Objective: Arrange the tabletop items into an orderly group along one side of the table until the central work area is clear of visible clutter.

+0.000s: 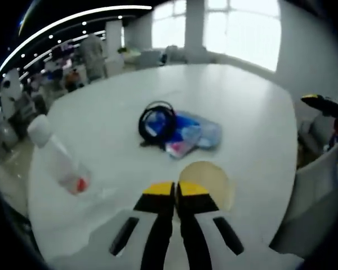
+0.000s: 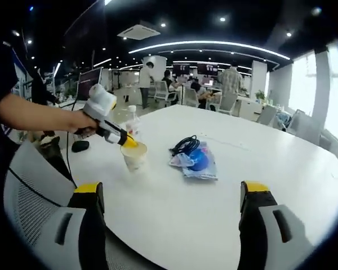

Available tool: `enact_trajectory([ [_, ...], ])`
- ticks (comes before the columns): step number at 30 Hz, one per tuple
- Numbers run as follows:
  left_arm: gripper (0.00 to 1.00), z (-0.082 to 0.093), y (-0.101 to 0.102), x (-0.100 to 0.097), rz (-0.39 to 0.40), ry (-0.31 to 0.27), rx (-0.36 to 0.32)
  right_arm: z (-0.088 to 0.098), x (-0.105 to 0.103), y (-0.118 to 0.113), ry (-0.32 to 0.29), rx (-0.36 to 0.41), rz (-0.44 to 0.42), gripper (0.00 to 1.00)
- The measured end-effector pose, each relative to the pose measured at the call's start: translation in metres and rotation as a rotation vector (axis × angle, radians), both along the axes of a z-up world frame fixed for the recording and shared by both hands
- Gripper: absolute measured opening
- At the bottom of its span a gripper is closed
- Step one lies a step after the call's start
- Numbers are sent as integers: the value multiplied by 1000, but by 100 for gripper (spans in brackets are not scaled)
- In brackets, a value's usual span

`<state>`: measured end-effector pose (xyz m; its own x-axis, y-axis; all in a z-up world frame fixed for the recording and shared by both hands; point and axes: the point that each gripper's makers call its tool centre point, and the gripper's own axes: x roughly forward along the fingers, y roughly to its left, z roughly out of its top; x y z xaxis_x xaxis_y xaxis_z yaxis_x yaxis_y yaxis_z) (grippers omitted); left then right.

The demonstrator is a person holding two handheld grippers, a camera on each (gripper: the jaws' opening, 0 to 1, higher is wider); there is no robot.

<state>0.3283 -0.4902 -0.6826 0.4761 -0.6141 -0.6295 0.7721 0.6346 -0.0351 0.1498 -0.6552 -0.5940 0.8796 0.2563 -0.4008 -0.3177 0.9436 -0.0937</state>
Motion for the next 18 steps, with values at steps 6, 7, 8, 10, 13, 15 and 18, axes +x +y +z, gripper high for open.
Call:
enact_trajectory([
  [6,0,-2,7,21,78,15,-24,10,-13,-10,-46,37,-22,100],
  [7,0,-3,8,25,94,18,-31,9,-15,-12,-49,41,-29,100],
  [8,0,-3,9,26,103,21,-35,7,-16,-15,-45,49,-44,100],
  [10,0,-5,9,30,106,15,-31,-2,-19,-18,-20,93,-75,100],
  [13,0,-7,12,37,121,3,-17,-11,-22,-16,-9,86,-77,100],
  [15,0,-7,16,42,146,6,-22,-15,-22,-16,-17,38,-65,100],
  [18,0,-7,21,47,183,12,-32,-16,-22,-15,-20,42,-60,100],
])
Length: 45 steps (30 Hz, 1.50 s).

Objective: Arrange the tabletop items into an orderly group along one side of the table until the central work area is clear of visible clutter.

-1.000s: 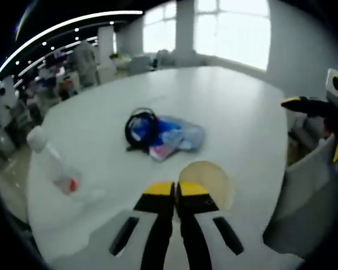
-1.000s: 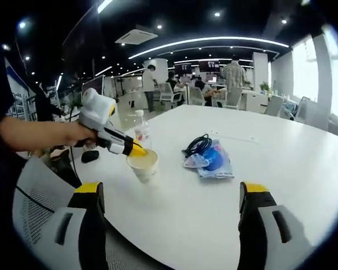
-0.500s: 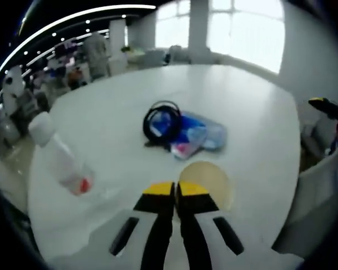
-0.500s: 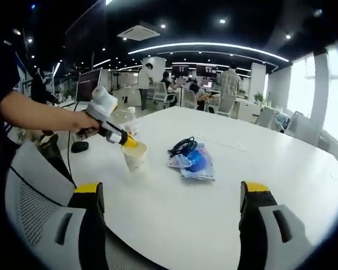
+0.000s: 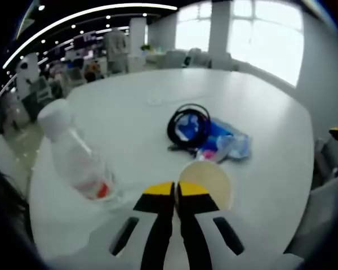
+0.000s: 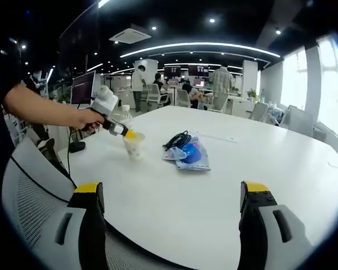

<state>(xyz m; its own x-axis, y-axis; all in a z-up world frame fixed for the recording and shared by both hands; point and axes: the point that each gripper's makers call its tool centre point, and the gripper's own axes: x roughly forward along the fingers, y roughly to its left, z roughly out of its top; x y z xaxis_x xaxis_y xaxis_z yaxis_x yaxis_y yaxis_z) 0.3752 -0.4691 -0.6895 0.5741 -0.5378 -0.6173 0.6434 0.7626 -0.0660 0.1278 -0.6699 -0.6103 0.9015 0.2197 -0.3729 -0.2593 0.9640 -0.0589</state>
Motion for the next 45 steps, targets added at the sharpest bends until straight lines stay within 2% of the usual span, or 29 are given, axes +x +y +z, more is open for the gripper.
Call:
enact_trajectory([
  [2,0,-1,6,7,49,13,-21,-2,1,0,0,-8,3,100],
  [7,0,-3,11,15,108,18,-48,-2,2,-1,-3,7,-1,100],
  [14,0,-5,13,30,199,1,-65,-3,3,-3,-6,-2,-10,100],
  [27,0,-9,20,50,329,-41,-45,-5,4,-9,3,-4,-33,100],
  [31,2,-11,20,50,333,-29,-44,-6,3,-9,5,-12,-33,100],
  [35,16,-13,20,47,318,-26,-30,-7,3,-9,11,-14,-31,97],
  [39,23,-13,20,41,296,-24,-12,-9,2,-9,22,-22,-31,97],
  [42,26,-8,20,36,269,-47,2,-9,2,-8,22,-24,-26,98],
  [45,32,-2,19,34,227,-92,44,-10,1,-7,26,-23,-24,98],
])
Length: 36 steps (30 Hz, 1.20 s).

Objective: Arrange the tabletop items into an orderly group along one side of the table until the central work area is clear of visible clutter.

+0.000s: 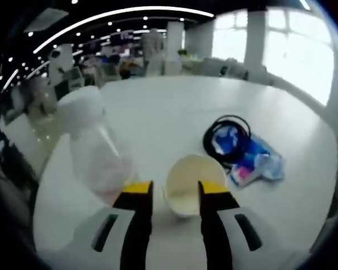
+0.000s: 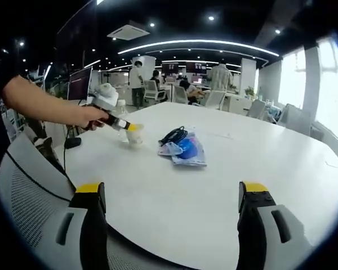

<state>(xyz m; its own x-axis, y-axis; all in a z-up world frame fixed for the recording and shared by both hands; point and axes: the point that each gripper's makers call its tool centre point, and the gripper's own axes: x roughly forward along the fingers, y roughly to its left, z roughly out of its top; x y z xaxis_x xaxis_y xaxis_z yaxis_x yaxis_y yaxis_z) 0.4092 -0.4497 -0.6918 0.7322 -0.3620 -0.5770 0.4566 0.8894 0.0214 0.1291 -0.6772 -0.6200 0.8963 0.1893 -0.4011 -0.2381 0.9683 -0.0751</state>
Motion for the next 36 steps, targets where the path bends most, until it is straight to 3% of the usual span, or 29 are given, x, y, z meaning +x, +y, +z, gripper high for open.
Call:
enact_trajectory([
  [8,36,16,-4,-8,-56,-62,19,-1,-1,0,8,-3,0,98],
  [14,33,28,-23,-17,-159,-125,13,-2,-1,-1,10,-6,-4,98],
  [22,24,18,-35,-21,-210,-99,19,-1,-1,-4,10,-12,-16,99],
  [36,9,-4,-38,-20,-262,-36,69,-3,-1,-8,20,-18,-34,99],
])
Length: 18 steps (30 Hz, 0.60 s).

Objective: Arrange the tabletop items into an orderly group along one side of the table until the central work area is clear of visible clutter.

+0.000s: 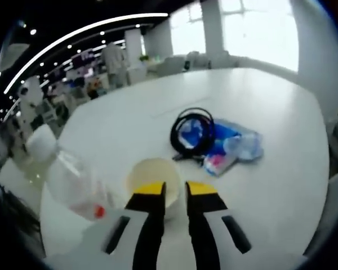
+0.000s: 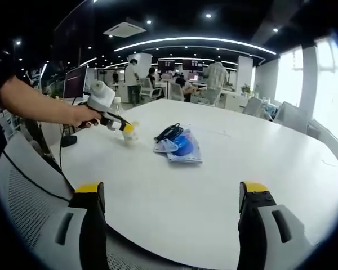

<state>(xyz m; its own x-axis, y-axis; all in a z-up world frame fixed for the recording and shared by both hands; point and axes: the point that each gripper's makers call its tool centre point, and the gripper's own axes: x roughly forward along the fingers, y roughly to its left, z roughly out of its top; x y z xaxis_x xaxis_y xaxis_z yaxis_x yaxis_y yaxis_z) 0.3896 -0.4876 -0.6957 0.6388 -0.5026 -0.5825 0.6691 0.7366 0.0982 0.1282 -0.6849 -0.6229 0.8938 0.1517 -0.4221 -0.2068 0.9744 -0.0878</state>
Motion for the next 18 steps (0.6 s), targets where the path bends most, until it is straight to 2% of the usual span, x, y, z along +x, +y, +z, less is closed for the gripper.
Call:
enact_trajectory([
  [4,3,-2,0,2,-11,2,11,-2,0,0,11,-7,0,98],
  [18,2,-1,-2,14,-23,0,14,-4,0,-2,19,-14,-6,97],
])
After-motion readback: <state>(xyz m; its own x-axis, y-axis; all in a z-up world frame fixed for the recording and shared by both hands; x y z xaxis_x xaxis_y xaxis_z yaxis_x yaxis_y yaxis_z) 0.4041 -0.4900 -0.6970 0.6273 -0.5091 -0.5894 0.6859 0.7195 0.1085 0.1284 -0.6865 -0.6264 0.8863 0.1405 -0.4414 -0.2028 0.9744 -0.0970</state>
